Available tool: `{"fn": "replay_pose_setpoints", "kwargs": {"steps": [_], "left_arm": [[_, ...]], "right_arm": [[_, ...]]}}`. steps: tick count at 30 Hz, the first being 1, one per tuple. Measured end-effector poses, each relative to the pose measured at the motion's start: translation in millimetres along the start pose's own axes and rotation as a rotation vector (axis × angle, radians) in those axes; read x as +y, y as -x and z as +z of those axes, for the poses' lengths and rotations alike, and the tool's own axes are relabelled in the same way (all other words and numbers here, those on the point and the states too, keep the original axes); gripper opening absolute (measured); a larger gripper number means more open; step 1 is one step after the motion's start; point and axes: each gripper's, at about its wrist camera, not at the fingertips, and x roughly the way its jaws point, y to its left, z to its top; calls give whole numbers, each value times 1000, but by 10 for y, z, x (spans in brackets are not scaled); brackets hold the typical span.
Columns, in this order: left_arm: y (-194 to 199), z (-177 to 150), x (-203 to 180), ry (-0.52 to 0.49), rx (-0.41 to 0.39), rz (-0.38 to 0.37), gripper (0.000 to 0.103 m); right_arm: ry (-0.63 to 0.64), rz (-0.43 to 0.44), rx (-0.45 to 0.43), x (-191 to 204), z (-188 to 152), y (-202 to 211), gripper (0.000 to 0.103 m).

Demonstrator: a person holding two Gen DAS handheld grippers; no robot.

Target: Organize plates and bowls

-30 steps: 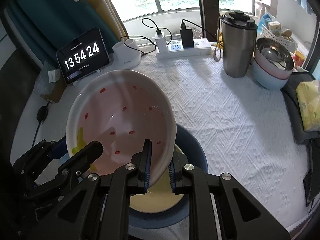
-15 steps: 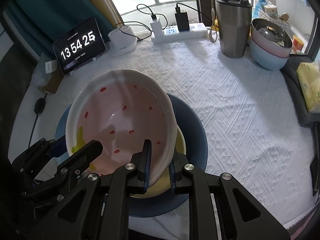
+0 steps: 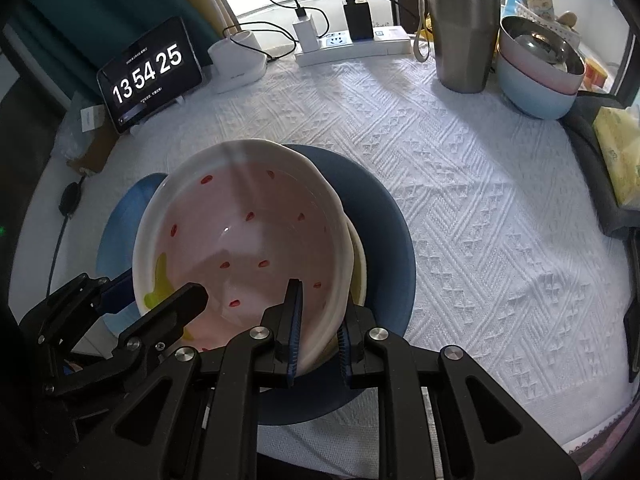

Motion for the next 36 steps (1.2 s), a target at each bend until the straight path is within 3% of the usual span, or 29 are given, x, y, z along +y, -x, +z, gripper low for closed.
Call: {"fn": "replay_pose_setpoints", "kwargs": {"steps": [12, 22, 25, 36], "left_arm": [[-58, -22, 43, -2, 21, -2, 38], [-17, 13, 97, 12, 1, 0, 40], [-16, 16, 95, 12, 1, 0, 40], [102, 50, 160, 31, -29, 8, 40]], "right_arm": [[1, -1, -5, -6, -9, 15, 19], [4, 0, -37, 4, -28, 140, 26], [23, -54, -65, 7, -45, 211, 31], [5, -59, -93, -181, -77, 337, 31]]}}
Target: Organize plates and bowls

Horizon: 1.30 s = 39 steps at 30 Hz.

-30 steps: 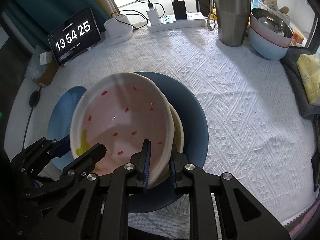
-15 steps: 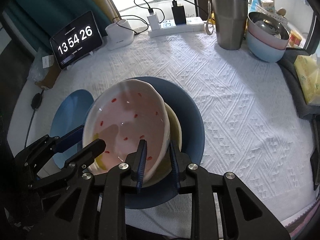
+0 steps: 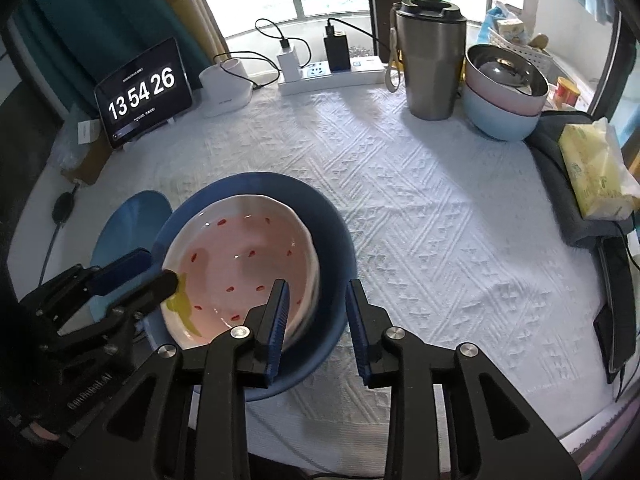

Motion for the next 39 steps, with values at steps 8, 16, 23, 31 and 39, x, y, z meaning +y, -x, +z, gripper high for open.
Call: {"fn": "replay_pose_setpoints", "kwargs": {"steps": [8, 16, 23, 31, 39], "left_arm": [[109, 29, 115, 25, -25, 13, 40], [161, 7, 322, 65, -40, 32, 40], [94, -29, 463, 85, -24, 55, 40], [-7, -43, 381, 51, 0, 48, 40], [-183, -54, 301, 24, 51, 68, 40]], "right_arm": [[-16, 1, -18, -77, -17, 83, 31], [-27, -11, -29, -183, -45, 103, 31], [-32, 2, -25, -242, -61, 52, 31], [-29, 24, -14, -279, -48, -82, 31], [-29, 42, 4, -275, -21, -204, 31]]}}
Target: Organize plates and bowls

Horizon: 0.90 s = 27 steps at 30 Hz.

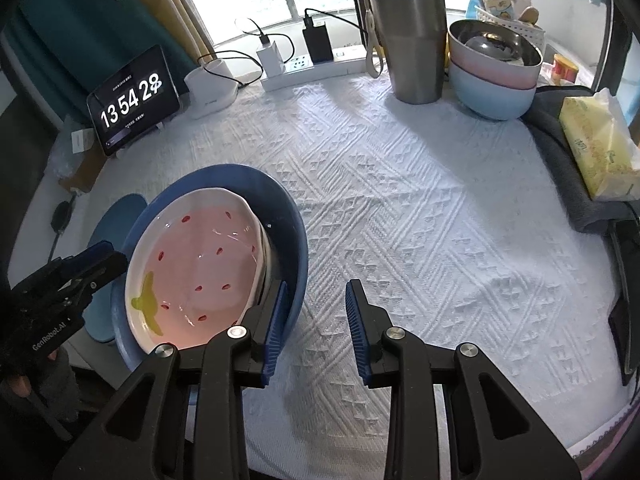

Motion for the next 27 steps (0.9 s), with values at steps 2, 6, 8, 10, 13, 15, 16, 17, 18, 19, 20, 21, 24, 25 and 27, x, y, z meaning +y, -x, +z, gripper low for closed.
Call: {"fn": "replay_pose_setpoints", "kwargs": {"steps": [2, 6, 8, 10, 13, 15, 16, 17, 18, 19, 20, 21, 24, 25, 27], "left_arm": [[-45, -13, -21, -6, 9, 2, 40], [-100, -6, -65, -15, 8, 21, 40], [-117, 7, -61, -17, 2, 30, 40], [-127, 15, -49, -14, 0, 32, 40], [-141, 16, -59, -22, 2, 39, 40], [-175, 4, -98, -41, 6, 50, 40], [-189, 0, -103, -42, 14, 55, 40], [-190, 5, -105, -38, 9, 62, 40], [-192, 12, -106, -37, 10, 69, 40], [-196, 17, -108, -37, 8, 70, 40], [-198, 20, -99, -34, 7, 66, 40], [-201, 22, -93, -31, 8, 62, 40], [-200, 22, -80, -24, 5, 58, 40], [-198, 20, -82, -24, 2, 58, 40], [-189, 10, -87, -24, -10, 57, 40]], "right_arm": [[4, 3, 5, 8, 2, -40, 31], [7, -1, 1, -2, 16, -60, 33], [2, -11, -4, -24, 19, -70, 41], [-6, -22, -6, -50, 18, -79, 48], [-27, -24, -8, -100, 14, -97, 56], [-42, -34, -18, -114, 2, -98, 60], [-48, -38, -25, -116, -5, -100, 61], [-51, -38, -31, -115, -12, -106, 61], [-52, -40, -36, -113, -19, -114, 61], [-59, -44, -42, -113, -27, -124, 61], [-68, -46, -49, -115, -36, -139, 61], [-82, -47, -56, -121, -48, -149, 61], [-137, -48, -87, -141, -73, -155, 61], [-148, -47, -95, -145, -81, -154, 61], [-170, -45, -104, -159, -92, -160, 61]]}}
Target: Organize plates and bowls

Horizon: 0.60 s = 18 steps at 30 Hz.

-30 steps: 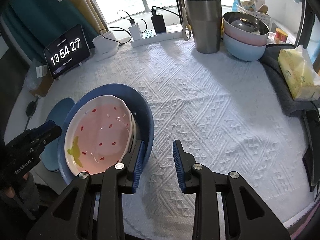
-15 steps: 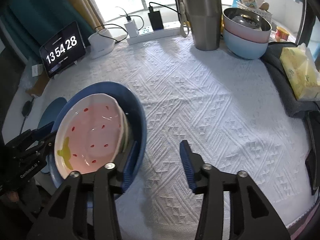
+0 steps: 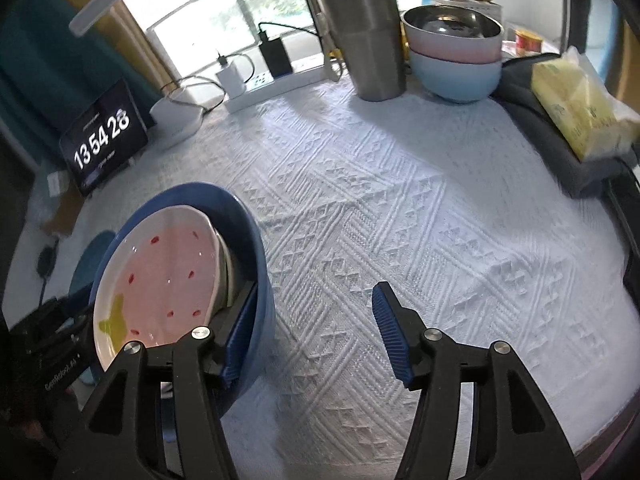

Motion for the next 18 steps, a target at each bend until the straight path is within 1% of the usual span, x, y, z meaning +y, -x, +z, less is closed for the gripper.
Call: {"fn": "replay_pose_setpoints", "kwargs": {"steps": [3, 6, 8, 9, 10, 11, 12, 13, 14, 15, 16, 18], "left_arm": [[17, -27, 5, 9, -26, 2, 40], [21, -33, 6, 8, -39, -6, 39], [25, -42, 17, 21, -48, -16, 37], [28, -50, 22, 27, -53, -17, 37], [32, -55, 26, 33, -62, -23, 36], [35, -59, 26, 37, -65, -33, 32], [40, -63, 16, 40, -69, -45, 27], [46, -65, 4, 37, -73, -50, 21], [54, -68, -19, 30, -77, -53, 17], [61, -69, -51, 20, -81, -56, 14], [69, -68, -79, 16, -90, -35, 13], [74, -64, -82, 16, -92, -36, 13]], "right_arm": [[-49, 34, 5, -59, -8, -19, 61], [-65, 50, -3, -66, -17, -27, 56], [-48, 49, -21, -13, -28, -9, 45], [-39, 45, -28, 21, -31, 1, 42], [-23, 47, -33, 65, -32, 11, 33], [-9, 47, -38, 101, -36, 15, 25], [6, 43, -43, 141, -38, 19, 21], [24, 36, -49, 197, -42, 24, 14], [34, 32, -52, 227, -44, 24, 10], [42, 17, -57, 258, -46, 28, 10], [44, 3, -62, 277, -50, 30, 10], [37, 3, -66, 270, -51, 25, 10]]}}
